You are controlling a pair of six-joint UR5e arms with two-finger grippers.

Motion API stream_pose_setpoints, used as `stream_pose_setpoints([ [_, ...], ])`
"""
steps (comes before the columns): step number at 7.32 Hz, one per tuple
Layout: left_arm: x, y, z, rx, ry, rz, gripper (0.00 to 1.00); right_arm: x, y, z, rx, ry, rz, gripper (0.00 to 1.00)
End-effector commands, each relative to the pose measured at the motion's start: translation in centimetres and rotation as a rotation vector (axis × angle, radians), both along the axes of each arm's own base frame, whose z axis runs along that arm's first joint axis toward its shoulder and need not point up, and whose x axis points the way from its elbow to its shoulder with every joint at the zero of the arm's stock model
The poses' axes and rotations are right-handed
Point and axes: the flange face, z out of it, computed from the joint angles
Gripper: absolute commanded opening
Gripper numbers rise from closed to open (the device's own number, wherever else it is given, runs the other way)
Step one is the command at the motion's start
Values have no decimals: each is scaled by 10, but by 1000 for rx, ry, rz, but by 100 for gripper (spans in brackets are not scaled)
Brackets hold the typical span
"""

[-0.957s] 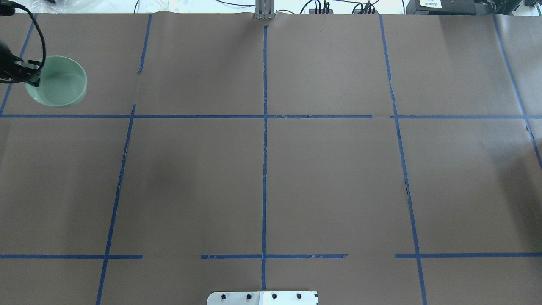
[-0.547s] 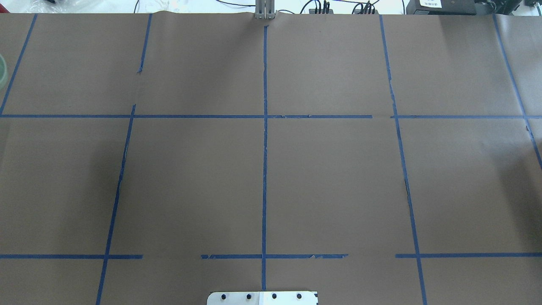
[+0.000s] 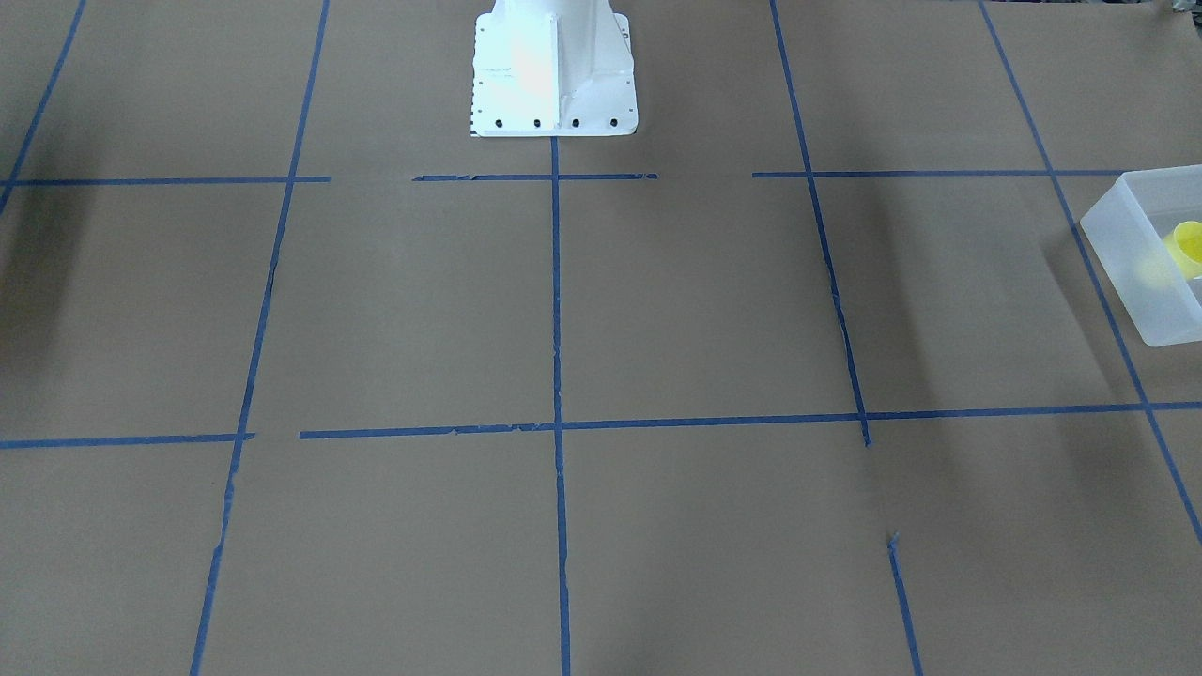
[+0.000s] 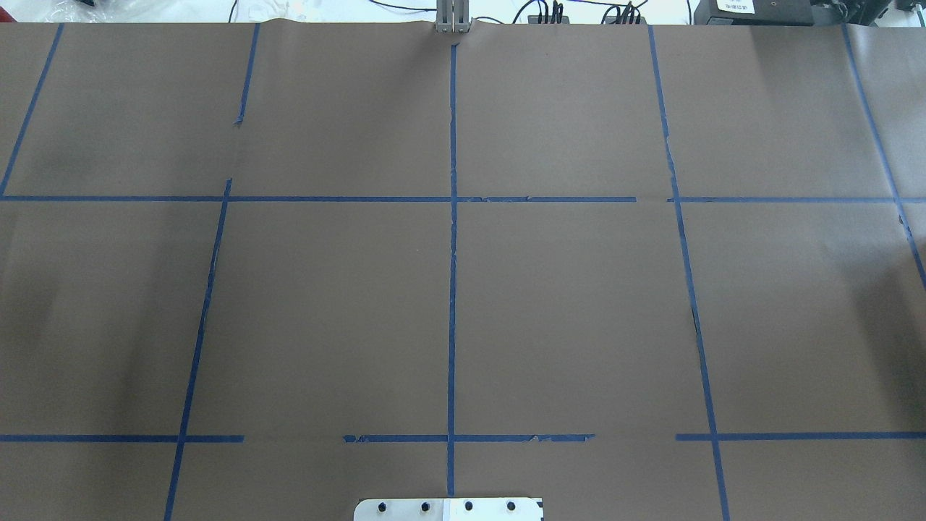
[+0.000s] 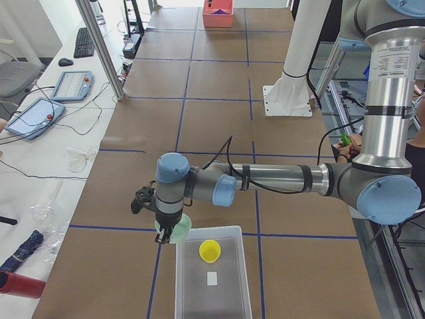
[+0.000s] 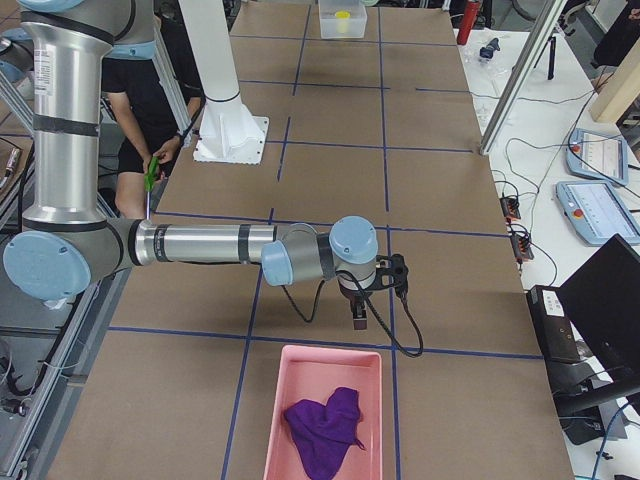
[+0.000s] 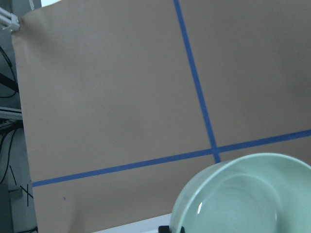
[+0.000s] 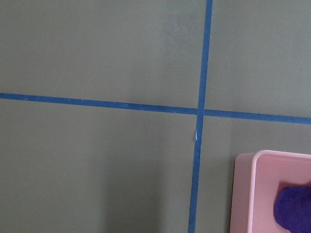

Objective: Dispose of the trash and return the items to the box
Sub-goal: 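Lower the green bowl into the clear bin beside the cup and release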

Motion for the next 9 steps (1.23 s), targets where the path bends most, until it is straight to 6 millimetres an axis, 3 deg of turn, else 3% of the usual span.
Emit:
stream_pose_setpoints([
  [1,-31,44,76,-9,-23,37,0,0,0,0,-1,2,2,100],
  [3,-49,77,104,-32,-26,54,0,0,-1,-2,2,0,2,100],
  [4,-48,88,111,-49,-23,55,0,0,-1,-2,2,0,2,100],
  [5,-47,91,113,-55,-22,55,62,0,-1,-2,3,1,3,100],
  [6,-47,93,114,-61,-21,50,100,0,-1,-2,1,1,3,100],
  [8,-48,80,97,-32,-16,42,100,0,-2,-2,4,1,3,100],
  [9,-50,67,69,-19,-12,16,100,0,-2,-2,4,1,3,100],
])
